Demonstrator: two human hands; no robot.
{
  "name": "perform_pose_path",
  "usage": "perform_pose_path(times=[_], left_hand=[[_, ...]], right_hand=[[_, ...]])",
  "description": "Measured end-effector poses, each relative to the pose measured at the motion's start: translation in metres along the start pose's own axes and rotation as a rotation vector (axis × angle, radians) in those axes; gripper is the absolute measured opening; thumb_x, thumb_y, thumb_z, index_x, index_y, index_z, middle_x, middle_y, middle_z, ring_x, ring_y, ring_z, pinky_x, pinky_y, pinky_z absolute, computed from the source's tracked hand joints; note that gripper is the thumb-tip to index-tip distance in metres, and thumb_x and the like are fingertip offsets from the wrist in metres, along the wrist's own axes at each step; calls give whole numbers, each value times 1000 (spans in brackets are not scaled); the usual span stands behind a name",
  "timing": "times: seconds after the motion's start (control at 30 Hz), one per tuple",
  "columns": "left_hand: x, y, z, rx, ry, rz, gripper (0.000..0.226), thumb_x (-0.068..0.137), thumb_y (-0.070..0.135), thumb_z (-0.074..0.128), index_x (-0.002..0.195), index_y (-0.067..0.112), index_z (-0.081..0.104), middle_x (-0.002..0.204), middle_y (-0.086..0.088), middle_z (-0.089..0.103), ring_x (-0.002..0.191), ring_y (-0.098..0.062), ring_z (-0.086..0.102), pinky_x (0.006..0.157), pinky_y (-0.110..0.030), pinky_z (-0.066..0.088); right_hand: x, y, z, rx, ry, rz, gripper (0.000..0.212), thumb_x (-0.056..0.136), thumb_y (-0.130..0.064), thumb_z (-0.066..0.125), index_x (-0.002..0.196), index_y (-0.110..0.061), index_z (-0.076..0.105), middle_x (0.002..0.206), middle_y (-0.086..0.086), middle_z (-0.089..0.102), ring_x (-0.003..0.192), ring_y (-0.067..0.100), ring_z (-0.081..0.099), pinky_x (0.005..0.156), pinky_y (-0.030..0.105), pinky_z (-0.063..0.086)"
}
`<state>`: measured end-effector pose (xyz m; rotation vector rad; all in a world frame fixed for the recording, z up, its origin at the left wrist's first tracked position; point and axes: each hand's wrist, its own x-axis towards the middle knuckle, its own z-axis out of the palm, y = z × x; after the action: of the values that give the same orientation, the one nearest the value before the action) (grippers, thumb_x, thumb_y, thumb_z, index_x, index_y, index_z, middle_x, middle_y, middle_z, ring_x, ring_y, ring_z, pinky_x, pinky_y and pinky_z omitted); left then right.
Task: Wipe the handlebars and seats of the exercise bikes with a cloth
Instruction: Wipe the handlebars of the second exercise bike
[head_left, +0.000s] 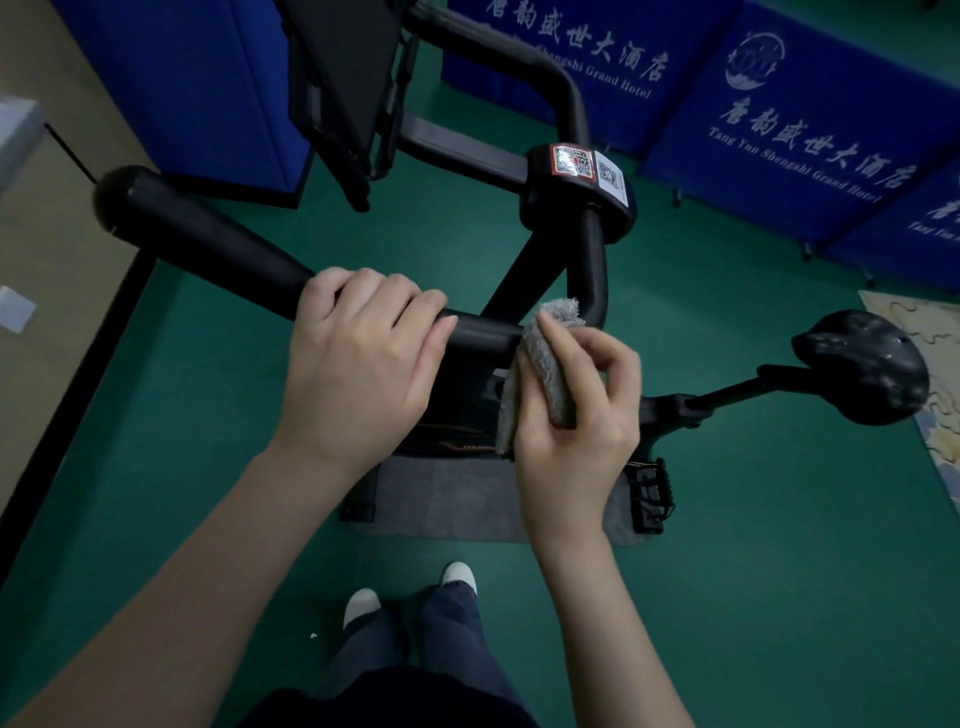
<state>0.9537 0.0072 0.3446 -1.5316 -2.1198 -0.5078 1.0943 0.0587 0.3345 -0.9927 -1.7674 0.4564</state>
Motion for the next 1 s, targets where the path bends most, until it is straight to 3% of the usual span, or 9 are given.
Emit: perform_pose_path(times=[0.2, 0.4, 0.53, 0.63, 0.77, 0.93, 1.0], left_hand=[[0, 0, 2, 18, -4, -22, 34, 102, 30, 36, 100, 15, 66, 88, 0, 65, 85, -25, 58, 89, -34, 29], [1, 1, 3, 24, 3, -19, 35, 102, 31, 34, 99, 16, 65, 88, 1, 65, 84, -24, 58, 89, -35, 29], [1, 1, 3, 21, 11, -23, 35, 102, 30, 34, 98, 16, 66, 87, 1, 64, 83, -24, 58, 89, -34, 29], [0, 3, 4, 19, 19, -32, 35, 102, 29, 34, 95, 15, 66, 85, 0, 64, 82, -24, 58, 88, -35, 29], [0, 2, 4, 25, 15, -31, 37, 102, 29, 33, 93, 15, 65, 84, -1, 64, 82, -25, 58, 88, -35, 29], [-1, 2, 4, 13, 27, -21, 37, 102, 29, 33, 94, 14, 66, 85, -1, 64, 81, -25, 58, 88, -35, 30], [-1, 2, 5, 19, 33, -28, 37, 102, 29, 33, 93, 14, 66, 84, -1, 64, 81, -25, 58, 88, -35, 30]], right_hand=[[9, 8, -1, 39, 69, 104, 23, 85, 3, 67, 107, 0, 70, 105, 10, 65, 97, 24, 63, 91, 17, 46], [8, 5, -2, 28, -36, -44, 23, 84, 6, 68, 105, 0, 71, 103, 2, 68, 93, 24, 63, 89, 23, 48], [28, 11, -12, 17, -52, 69, 19, 86, -1, 68, 104, -7, 73, 100, -9, 67, 94, 21, 64, 87, 16, 46], [40, 0, -13, -48, -229, 10, 16, 86, -7, 68, 100, -12, 74, 94, -11, 68, 90, 17, 63, 83, 7, 40], [68, -15, -14, -98, -595, -46, 15, 86, -12, 66, 98, -15, 74, 90, -1, 73, 90, 18, 65, 83, 22, 46], [109, -12, -27, -276, -910, 30, 15, 88, -16, 65, 100, -20, 73, 89, -1, 72, 94, 13, 65, 82, 17, 45], [123, -10, -20, -298, -1023, 40, 14, 88, -18, 65, 100, -19, 73, 91, 2, 73, 95, 14, 65, 88, 23, 48]])
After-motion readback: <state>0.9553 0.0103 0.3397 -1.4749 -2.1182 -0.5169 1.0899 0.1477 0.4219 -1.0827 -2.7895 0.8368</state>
